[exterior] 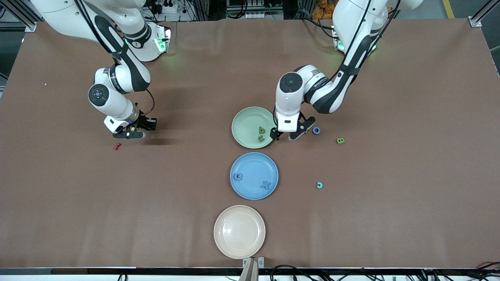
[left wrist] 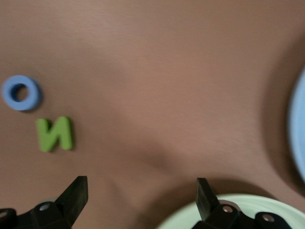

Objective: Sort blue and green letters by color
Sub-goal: 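Grasp the blue E with the right gripper while the left gripper drops n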

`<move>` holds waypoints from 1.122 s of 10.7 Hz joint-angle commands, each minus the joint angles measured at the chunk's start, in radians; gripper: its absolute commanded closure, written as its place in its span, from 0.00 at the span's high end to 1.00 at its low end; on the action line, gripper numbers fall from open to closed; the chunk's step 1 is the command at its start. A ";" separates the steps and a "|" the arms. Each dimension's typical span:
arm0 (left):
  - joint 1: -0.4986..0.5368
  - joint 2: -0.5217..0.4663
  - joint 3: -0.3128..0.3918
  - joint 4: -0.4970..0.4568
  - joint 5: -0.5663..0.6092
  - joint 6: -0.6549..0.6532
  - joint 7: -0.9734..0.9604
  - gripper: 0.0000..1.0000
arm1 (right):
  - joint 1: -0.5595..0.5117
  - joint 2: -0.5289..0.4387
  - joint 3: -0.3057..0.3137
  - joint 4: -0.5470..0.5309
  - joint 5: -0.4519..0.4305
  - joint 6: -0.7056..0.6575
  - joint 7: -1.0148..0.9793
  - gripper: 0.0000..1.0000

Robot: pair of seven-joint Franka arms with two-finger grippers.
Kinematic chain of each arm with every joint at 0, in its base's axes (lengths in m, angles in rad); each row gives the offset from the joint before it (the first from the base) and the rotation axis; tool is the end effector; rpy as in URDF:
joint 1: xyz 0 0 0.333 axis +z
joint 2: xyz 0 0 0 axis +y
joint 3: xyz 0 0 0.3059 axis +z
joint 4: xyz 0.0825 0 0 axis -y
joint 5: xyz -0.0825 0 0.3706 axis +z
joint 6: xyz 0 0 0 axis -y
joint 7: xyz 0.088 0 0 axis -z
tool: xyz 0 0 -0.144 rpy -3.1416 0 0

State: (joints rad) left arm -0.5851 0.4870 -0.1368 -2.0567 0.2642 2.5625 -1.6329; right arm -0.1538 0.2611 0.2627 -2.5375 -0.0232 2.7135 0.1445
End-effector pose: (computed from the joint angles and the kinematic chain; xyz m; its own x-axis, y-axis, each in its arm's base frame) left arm 0.4385 -0.3863 0.1652 0.7562 0.6489 0.0845 0.6494 -0.7601 0.0255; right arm 0.4346 0.0573 0.1392 0.9964 -0.0180 -0.0827 -0.0220 -0.9986 -0.0476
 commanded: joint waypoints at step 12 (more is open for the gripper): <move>0.145 -0.076 -0.010 -0.246 0.020 0.206 -0.200 1.00 | 0.249 0.185 0.018 0.627 0.022 -0.225 0.603 0.00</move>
State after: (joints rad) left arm -0.4343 0.4430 -0.1435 -2.2566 0.2643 2.7477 -1.8017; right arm 0.0283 0.3378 0.2803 -2.0959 -0.0155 2.5367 0.5912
